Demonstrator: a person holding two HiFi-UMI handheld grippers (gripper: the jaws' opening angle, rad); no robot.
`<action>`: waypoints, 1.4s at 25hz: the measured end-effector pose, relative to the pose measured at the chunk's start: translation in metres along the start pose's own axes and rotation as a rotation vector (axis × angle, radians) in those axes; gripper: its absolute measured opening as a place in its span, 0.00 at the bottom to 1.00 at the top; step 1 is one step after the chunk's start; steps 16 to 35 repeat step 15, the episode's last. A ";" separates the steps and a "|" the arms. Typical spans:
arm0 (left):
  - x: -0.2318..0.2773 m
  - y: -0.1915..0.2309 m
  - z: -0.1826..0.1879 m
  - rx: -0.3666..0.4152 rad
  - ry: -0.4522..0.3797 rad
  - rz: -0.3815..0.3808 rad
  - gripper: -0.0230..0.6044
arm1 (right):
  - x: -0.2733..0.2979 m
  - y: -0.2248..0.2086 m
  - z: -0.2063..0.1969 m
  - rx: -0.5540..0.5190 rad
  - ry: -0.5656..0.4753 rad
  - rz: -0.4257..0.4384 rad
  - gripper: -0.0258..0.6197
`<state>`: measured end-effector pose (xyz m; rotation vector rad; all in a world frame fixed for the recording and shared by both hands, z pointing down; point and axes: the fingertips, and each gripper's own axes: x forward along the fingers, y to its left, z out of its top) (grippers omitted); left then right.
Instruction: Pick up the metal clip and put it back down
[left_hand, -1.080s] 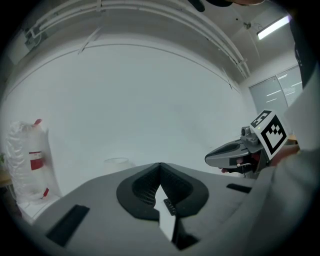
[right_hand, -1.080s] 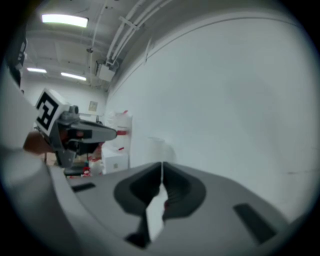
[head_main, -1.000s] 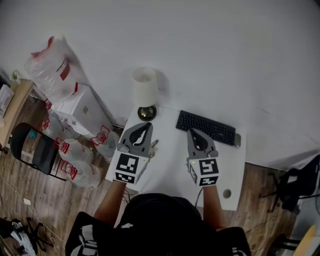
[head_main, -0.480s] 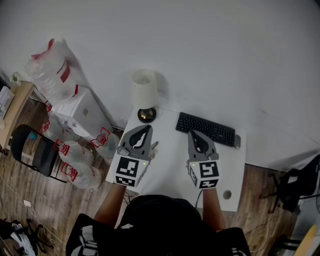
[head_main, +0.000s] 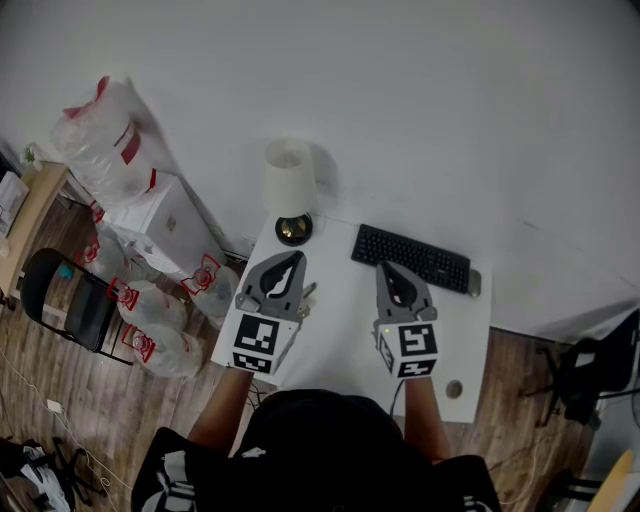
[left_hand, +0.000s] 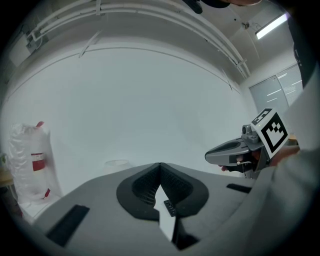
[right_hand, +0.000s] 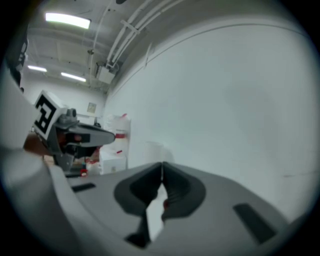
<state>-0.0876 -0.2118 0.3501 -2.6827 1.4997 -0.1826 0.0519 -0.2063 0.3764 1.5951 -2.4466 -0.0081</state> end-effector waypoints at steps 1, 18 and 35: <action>0.000 0.000 -0.001 -0.001 0.001 0.000 0.08 | 0.000 0.000 0.000 0.000 0.002 0.000 0.09; 0.000 -0.002 -0.005 -0.018 0.004 0.000 0.08 | 0.003 0.001 -0.008 -0.026 0.026 0.007 0.09; 0.000 -0.002 -0.005 -0.018 0.004 0.000 0.08 | 0.003 0.001 -0.008 -0.026 0.026 0.007 0.09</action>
